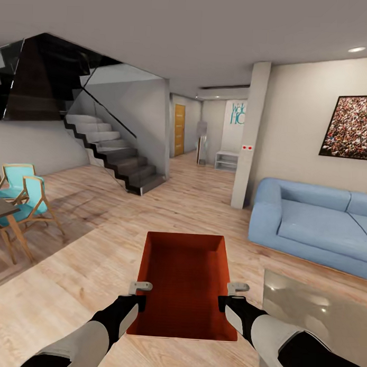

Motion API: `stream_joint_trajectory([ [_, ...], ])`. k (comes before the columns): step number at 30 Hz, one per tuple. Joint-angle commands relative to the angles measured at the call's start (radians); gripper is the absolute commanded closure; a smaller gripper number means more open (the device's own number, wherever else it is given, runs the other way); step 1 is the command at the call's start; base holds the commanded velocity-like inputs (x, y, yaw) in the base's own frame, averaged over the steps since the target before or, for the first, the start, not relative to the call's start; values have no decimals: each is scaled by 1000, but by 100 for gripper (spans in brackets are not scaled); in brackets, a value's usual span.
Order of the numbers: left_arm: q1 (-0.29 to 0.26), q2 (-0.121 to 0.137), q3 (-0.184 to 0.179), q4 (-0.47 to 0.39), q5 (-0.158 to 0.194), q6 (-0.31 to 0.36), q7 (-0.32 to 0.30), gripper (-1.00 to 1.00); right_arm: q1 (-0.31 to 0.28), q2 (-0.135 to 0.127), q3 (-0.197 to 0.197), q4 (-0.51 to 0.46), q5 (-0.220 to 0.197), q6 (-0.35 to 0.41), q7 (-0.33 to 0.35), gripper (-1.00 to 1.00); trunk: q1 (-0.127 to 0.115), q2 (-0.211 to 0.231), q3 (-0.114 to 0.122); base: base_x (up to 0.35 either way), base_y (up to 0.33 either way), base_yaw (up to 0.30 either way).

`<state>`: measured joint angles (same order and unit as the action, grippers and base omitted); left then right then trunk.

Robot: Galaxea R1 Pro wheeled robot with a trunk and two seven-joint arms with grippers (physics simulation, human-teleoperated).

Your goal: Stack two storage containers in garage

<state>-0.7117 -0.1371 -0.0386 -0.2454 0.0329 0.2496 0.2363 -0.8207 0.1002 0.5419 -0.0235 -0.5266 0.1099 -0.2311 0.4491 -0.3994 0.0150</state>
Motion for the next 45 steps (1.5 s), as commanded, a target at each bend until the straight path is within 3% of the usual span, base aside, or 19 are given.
stream_joint_trajectory([
  [1, 0, -4, 16, 2, -7, 7, 5, 100, 0, 7, 89, -3, 11, -44, -47, 100, 1, -1, 0, 322, 0, 0],
  [45, 0, -2, 14, 3, -7, 7, 6, 100, 0, 7, 89, -3, 11, -45, -47, 100, 1, -1, 0, 322, 0, 0],
])
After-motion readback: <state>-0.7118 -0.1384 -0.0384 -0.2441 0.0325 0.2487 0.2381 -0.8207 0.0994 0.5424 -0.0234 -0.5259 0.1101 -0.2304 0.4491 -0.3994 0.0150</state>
